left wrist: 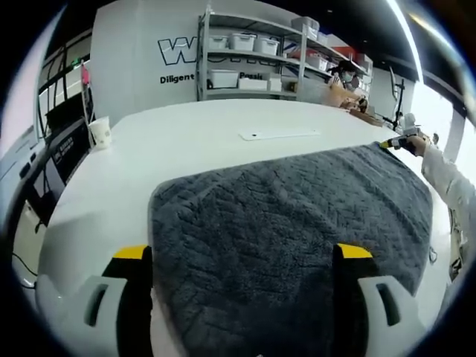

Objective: Open the folded towel by lifting each exposed corner and separating the folded layers until the towel lies flat within the target outline without major curled edges

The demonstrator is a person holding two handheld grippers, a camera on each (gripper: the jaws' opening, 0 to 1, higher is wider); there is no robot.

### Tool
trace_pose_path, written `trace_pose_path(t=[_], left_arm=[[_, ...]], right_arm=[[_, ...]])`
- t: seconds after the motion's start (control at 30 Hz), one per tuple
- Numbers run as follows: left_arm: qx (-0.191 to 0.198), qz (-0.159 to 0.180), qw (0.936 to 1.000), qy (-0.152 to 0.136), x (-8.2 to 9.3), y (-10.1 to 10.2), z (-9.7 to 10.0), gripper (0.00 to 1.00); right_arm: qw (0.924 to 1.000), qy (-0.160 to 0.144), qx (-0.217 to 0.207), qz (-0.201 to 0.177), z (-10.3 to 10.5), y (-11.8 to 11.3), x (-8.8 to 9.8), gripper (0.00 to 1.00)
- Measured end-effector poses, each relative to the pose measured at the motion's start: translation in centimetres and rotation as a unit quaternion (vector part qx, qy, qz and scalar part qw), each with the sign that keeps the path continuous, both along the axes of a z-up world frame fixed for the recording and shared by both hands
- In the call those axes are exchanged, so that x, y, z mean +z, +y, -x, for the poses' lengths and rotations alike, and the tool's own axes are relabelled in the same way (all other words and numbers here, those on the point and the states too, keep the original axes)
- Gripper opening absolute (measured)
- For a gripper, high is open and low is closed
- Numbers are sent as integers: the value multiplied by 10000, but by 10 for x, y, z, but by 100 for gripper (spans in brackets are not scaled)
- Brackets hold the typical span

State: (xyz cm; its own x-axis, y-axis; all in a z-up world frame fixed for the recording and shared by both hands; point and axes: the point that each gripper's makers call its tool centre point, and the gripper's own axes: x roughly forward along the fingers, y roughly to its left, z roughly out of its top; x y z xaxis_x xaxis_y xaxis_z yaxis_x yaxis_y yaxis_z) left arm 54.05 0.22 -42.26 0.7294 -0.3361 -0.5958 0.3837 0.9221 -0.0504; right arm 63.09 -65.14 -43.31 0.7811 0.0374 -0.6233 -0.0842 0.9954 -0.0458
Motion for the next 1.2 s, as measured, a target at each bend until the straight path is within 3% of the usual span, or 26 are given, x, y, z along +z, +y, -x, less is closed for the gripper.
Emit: trace_pose_path(t=[0.4,0.93,1.1,1.2], left_arm=[[36,-35,10000,1,0,2,-1,99],[59,-92,9999,16,0,4,-3,99],[69,-90,9999,19,-1,5,-3,99],[55,-72,10000,9,0,4,-3,99]], right_arm=[[9995,22,-40,306,-1,-4,-9,0],[9991,-76,-207,360,-4,-13,-11,0],[9953,-18,-202,947,-4,-19,-9,6],[9897,36,-362,1382,-3,-29,-4,17]])
